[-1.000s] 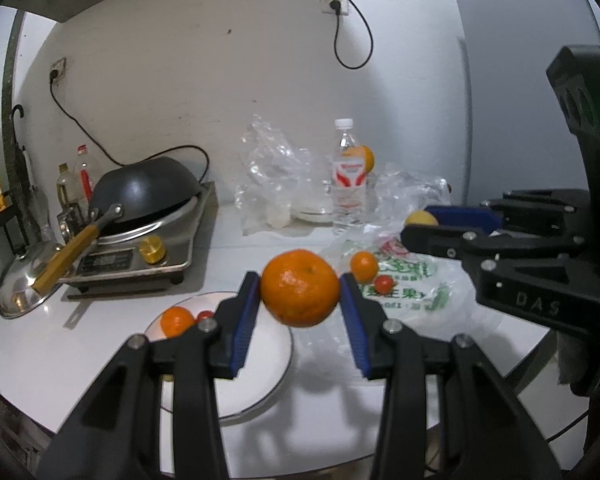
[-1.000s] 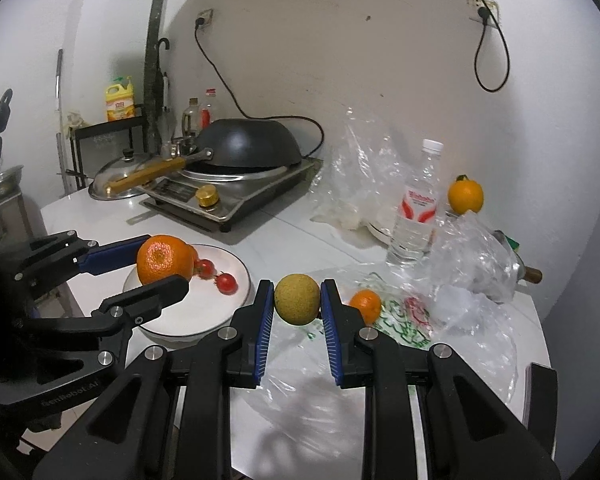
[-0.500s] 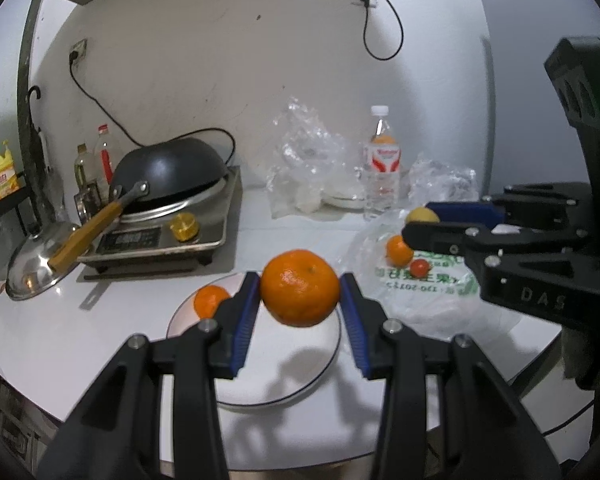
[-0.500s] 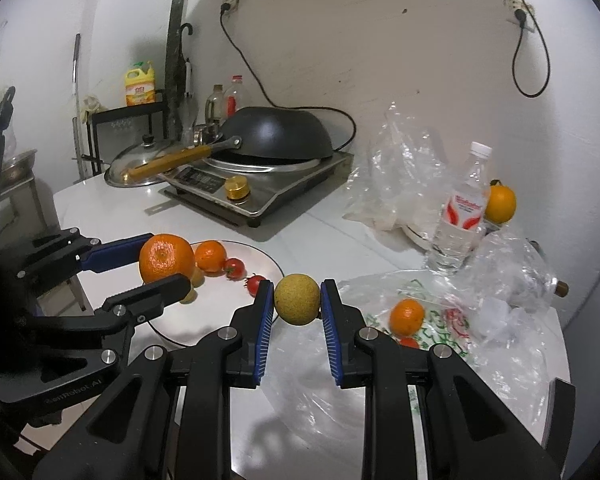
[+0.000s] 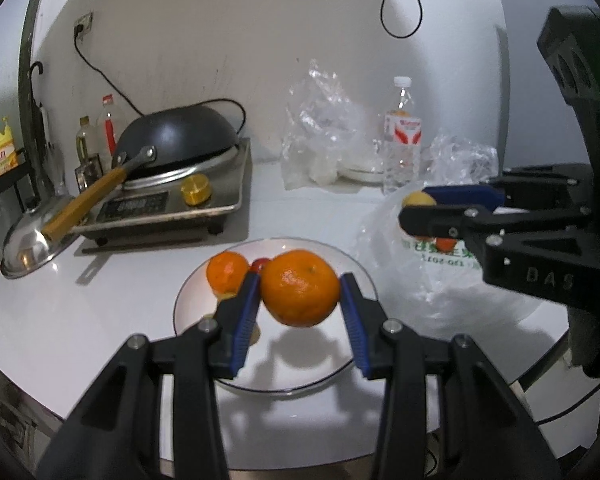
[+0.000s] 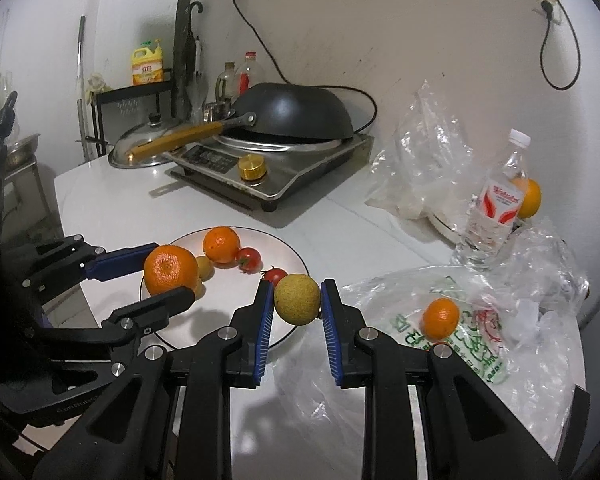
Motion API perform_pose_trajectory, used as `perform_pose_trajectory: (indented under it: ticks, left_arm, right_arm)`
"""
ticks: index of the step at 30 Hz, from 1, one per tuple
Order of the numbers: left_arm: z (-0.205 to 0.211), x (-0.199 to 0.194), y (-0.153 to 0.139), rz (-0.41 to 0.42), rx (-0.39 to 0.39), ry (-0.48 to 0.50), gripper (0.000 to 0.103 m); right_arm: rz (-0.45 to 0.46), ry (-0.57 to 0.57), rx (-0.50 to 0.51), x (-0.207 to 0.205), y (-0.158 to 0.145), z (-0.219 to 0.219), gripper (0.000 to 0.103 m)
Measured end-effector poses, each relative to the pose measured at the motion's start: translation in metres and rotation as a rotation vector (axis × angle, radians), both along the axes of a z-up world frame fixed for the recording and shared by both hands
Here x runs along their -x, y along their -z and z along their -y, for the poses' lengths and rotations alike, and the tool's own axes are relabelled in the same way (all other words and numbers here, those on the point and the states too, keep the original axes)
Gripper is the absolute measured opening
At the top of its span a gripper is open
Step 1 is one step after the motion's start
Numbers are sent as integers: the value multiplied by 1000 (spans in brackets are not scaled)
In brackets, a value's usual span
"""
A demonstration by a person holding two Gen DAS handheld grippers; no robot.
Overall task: Organize fruits
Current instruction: 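Carry the mandarin in the left gripper and yellow fruit in the right to the plate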
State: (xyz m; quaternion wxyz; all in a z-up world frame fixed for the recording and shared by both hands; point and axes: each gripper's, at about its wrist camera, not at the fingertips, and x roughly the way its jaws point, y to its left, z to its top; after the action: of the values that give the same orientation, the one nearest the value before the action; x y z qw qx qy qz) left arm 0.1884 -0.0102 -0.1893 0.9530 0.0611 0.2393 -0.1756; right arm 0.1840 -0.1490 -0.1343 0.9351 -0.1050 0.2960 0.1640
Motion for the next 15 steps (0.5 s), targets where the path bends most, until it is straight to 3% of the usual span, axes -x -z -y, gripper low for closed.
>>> perform_pose_trajectory:
  ticks: [15]
  left_arm:
    - [-13,-14,38,-83,-14,-5,41]
  right_arm:
    - [-66,-22,22,-22,24,-18,26]
